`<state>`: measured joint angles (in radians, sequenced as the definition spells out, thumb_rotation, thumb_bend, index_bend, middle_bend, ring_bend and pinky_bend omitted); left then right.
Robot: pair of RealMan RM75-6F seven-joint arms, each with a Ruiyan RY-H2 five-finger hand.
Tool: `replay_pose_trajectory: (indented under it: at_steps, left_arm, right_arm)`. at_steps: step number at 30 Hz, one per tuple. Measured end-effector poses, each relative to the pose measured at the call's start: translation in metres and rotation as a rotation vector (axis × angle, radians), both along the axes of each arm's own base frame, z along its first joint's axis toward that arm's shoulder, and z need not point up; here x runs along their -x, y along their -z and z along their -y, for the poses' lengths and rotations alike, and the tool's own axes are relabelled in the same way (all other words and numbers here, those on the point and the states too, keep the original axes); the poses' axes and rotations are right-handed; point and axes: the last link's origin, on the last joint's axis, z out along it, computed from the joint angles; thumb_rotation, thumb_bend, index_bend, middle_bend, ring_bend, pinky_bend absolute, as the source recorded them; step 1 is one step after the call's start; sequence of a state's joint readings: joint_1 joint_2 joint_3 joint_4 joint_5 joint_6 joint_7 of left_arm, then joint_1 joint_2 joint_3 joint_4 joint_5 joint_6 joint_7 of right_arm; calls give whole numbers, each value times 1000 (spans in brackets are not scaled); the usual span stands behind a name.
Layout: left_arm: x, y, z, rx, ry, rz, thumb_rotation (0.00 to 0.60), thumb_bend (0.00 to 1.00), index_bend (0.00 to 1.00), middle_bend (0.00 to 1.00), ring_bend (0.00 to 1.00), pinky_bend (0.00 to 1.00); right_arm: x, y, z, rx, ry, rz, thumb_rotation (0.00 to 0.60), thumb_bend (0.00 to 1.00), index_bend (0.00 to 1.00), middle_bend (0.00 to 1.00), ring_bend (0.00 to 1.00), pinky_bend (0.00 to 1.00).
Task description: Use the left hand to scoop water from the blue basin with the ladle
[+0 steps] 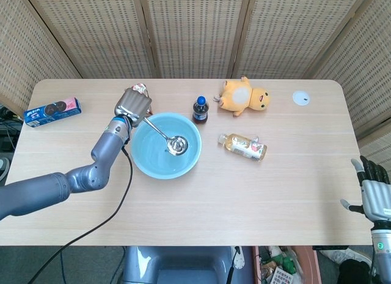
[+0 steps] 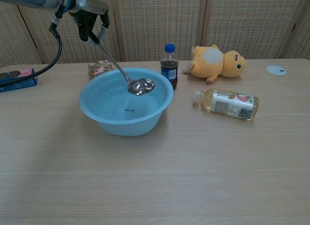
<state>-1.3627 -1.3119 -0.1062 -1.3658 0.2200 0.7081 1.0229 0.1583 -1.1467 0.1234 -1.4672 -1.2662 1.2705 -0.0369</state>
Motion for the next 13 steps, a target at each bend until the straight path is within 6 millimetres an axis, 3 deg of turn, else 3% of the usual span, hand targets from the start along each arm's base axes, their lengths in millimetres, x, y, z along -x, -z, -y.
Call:
replay_pose_trajectory:
  at_steps: [13]
  left_arm:
    - [-9,-10,3,-8,-13,9,600,691,900,1000,1000,1000]
  right_arm:
    - [-1,0,0,3,-2,-3,600,0,0,0,0,0]
